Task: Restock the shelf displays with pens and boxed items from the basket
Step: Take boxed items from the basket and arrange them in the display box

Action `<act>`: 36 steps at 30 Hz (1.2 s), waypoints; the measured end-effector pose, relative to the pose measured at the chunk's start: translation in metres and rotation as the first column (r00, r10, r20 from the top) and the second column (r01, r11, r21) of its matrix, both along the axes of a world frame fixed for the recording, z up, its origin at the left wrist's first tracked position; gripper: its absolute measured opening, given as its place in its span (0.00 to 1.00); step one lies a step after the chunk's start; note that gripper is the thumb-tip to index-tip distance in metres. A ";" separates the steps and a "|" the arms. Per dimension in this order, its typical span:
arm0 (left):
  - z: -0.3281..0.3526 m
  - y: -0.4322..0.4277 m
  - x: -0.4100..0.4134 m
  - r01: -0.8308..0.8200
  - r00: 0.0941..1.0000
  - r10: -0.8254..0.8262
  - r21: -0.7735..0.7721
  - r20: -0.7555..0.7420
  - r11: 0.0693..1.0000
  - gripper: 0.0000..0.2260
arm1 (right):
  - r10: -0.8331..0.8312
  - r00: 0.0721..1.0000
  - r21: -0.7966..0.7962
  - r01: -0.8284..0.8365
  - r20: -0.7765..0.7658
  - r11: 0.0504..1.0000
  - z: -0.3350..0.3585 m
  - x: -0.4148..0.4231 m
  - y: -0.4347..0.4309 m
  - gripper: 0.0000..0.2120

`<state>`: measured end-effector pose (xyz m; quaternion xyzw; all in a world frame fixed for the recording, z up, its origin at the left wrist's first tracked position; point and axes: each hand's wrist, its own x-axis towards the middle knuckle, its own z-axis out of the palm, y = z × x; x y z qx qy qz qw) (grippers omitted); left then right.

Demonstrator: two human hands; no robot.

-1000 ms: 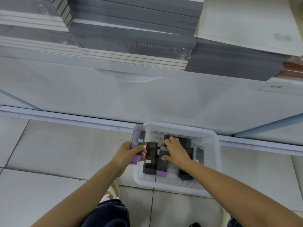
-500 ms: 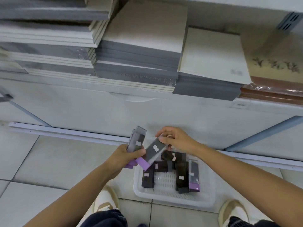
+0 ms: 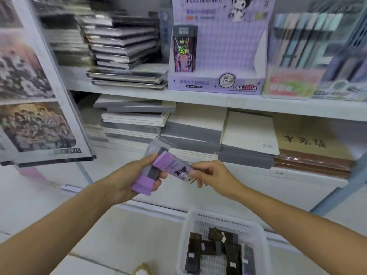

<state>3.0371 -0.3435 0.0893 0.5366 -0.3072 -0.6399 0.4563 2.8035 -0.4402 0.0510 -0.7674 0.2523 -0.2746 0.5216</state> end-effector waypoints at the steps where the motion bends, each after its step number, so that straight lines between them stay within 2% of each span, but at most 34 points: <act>1: 0.012 0.002 -0.001 -0.042 0.999 0.041 -0.036 -0.025 0.998 0.19 | -0.003 0.999 0.007 0.003 0.033 1.000 0.009 0.002 0.001 0.07; 5: 0.058 0.006 -0.023 -0.154 0.984 0.169 -0.219 0.048 0.963 0.21 | -0.063 0.974 0.125 0.036 0.217 0.991 0.051 0.012 0.006 0.10; 7: 0.073 0.005 -0.039 -0.215 0.961 0.256 -0.306 0.101 0.927 0.19 | -0.067 0.961 0.141 0.030 0.269 0.990 0.071 0.015 0.009 0.13; 9: 0.085 0.001 -0.050 -0.286 0.927 0.353 -0.369 0.128 0.885 0.14 | -0.027 0.963 0.127 -0.007 0.266 0.992 0.090 0.017 0.012 0.10; 12: 0.101 -0.008 -0.056 -0.317 0.901 0.411 -0.437 0.138 0.842 0.11 | -0.023 0.979 -0.018 0.027 0.201 0.999 0.120 0.014 0.014 0.05; 14: 0.111 -0.013 -0.059 -0.286 0.898 0.406 -0.474 0.170 0.833 0.10 | -0.085 0.974 -0.121 0.112 0.208 0.986 0.145 0.011 0.010 0.10; 16: 0.120 -0.017 -0.064 -0.255 0.905 0.388 -0.508 0.176 0.823 0.09 | -0.145 0.956 -0.149 0.187 0.255 0.971 0.172 0.010 0.004 0.18; 19: 0.134 -0.026 -0.074 -0.220 0.906 0.377 -0.548 0.193 0.807 0.10 | -0.160 0.960 -0.285 0.223 0.228 0.932 0.206 0.009 -0.009 0.16; 23: 0.157 -0.044 -0.075 -0.292 0.895 0.432 -0.588 0.110 0.754 0.14 | -0.278 0.918 -0.289 0.358 0.283 0.888 0.245 0.004 -0.042 0.10; 25: 0.166 -0.057 -0.073 -0.334 0.900 0.436 -0.609 0.022 0.720 0.12 | -0.367 0.862 -0.269 0.468 0.350 0.842 0.261 0.002 -0.059 0.08; 27: 0.168 -0.069 -0.071 -0.359 0.890 0.456 -0.618 0.000 0.699 0.10 | -0.423 0.822 -0.306 0.544 0.382 0.781 0.269 0.003 -0.075 0.06; 33: 0.152 -0.092 -0.061 -0.307 0.859 0.482 -0.578 0.175 0.756 0.10 | -0.504 0.830 -0.527 0.548 0.240 0.650 0.262 0.019 -0.109 0.07; 36: 0.147 -0.094 -0.056 -0.287 0.858 0.477 -0.592 0.191 0.753 0.09 | -0.506 0.835 -0.632 0.516 0.218 0.578 0.252 0.025 -0.118 0.08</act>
